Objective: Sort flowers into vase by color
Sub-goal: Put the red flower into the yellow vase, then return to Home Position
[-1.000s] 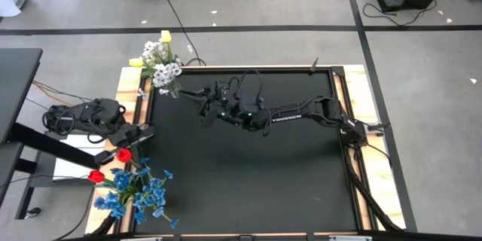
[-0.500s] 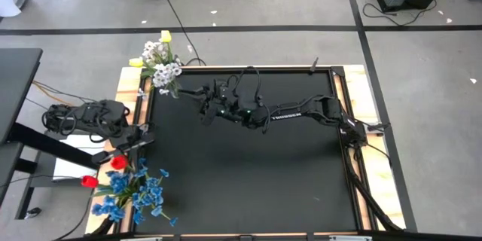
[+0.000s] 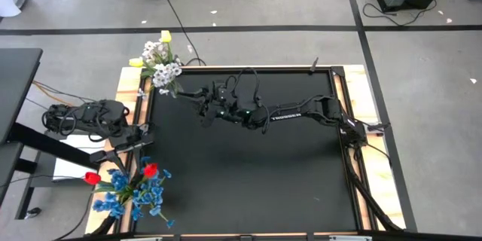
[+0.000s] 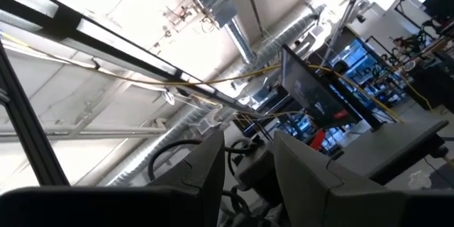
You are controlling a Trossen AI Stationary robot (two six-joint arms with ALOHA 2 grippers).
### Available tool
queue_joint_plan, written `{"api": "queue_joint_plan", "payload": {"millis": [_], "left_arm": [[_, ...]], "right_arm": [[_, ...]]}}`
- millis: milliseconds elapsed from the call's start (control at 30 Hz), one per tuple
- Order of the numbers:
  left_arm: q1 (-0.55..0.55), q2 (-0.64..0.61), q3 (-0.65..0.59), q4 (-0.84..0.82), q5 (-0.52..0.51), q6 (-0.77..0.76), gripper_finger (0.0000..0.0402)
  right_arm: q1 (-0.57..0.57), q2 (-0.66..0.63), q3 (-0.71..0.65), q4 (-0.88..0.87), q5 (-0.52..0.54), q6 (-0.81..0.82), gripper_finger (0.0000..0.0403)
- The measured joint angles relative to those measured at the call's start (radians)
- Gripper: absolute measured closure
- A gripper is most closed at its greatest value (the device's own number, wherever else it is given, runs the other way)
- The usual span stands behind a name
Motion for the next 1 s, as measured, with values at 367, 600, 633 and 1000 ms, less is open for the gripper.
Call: {"api": "queue_joint_plan", "payload": {"millis": [367, 600, 633, 1000], "left_arm": [[0.0, 0.0, 0.076, -0.032, -0.019, -0.044, 0.0223], [0.0, -0.001, 0.176, -0.038, -0.118, -0.042, 0.0223], [0.0, -0.001, 0.188, -0.039, -0.152, -0.044, 0.0223], [0.0, 0.014, 0.289, 0.001, -0.762, -0.093, 0.0258]], "right_arm": [[-0.002, 0.0, 0.0, -0.005, -0.057, 0.023, 0.0272], [0.006, 0.0, 0.0, -0.028, -0.105, -0.019, 0.0272], [0.01, 0.0, 0.0, -0.028, -0.107, -0.028, 0.0273], [0.05, -0.171, 0.0, -0.556, -0.099, -0.305, 0.0347]]}}
